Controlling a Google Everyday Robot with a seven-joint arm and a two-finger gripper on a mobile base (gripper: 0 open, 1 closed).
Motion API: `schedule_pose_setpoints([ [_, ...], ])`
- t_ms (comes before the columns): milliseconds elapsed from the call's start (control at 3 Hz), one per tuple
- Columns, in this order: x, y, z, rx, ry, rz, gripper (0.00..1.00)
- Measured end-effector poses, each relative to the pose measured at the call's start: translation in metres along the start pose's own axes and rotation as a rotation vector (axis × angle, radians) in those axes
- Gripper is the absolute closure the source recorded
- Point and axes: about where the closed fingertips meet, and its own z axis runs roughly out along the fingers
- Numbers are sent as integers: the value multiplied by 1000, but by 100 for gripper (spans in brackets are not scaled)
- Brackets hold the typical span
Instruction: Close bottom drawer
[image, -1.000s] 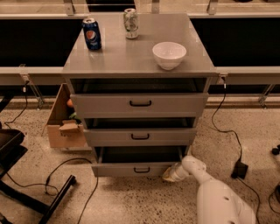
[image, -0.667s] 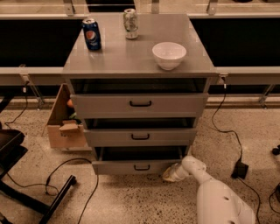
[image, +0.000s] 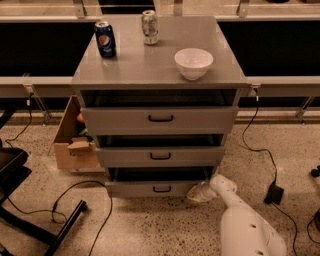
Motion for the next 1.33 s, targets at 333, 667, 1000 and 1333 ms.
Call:
schedule_pose_setpoints([
  [333, 2, -11, -4, 23, 4, -8, 100],
  [667, 3, -18, -7, 40, 7, -13, 100],
  [1000, 3, -18, -7, 40, 7, -13, 85],
  [1333, 3, -18, -6, 40, 7, -13, 54],
])
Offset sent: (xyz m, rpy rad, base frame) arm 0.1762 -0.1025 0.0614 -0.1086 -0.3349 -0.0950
